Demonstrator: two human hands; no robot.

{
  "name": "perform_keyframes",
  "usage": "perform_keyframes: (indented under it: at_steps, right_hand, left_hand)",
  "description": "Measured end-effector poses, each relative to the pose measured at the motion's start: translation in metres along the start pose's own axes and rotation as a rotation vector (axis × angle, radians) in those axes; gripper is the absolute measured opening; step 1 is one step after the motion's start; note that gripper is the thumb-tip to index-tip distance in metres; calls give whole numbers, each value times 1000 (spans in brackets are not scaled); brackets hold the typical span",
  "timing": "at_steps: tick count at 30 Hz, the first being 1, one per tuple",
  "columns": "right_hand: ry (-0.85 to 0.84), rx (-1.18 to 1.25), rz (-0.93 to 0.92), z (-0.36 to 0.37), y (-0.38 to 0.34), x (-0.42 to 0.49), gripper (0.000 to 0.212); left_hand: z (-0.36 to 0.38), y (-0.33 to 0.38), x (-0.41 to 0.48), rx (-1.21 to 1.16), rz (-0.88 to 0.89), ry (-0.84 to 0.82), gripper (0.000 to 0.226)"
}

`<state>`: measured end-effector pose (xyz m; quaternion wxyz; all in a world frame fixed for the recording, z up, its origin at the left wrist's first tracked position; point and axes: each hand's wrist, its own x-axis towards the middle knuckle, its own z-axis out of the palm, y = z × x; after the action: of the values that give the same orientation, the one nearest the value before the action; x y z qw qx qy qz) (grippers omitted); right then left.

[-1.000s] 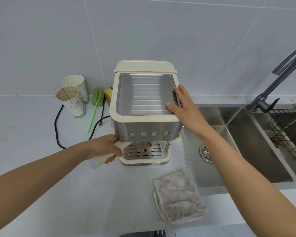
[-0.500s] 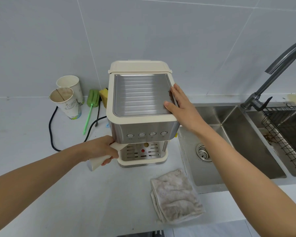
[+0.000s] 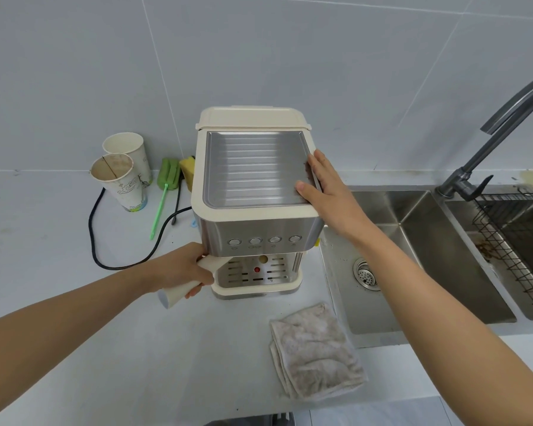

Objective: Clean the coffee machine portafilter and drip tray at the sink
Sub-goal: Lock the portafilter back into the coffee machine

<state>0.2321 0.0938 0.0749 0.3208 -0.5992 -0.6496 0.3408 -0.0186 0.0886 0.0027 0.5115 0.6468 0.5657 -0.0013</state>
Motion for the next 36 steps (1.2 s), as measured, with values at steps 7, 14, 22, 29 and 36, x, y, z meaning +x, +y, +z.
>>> perform_keyframes:
  at_steps: [7, 14, 22, 29, 36]
  right_hand:
    - [16, -16, -12, 0, 0, 1, 63]
    - [46, 8, -13, 3, 2, 2, 61]
    - [82, 12, 6, 5, 3, 4, 60]
    - [78, 8, 7, 5, 1, 4, 60]
    - [18, 37, -4, 1, 7, 6, 63]
  left_hand:
    - [5, 4, -2, -58, -18, 21, 17]
    - [10, 5, -3, -107, -41, 36, 16]
    - [15, 3, -2, -108, -68, 57, 11]
    - [13, 2, -1, -92, -58, 45, 10]
    - [1, -1, 0, 18, -9, 9, 17]
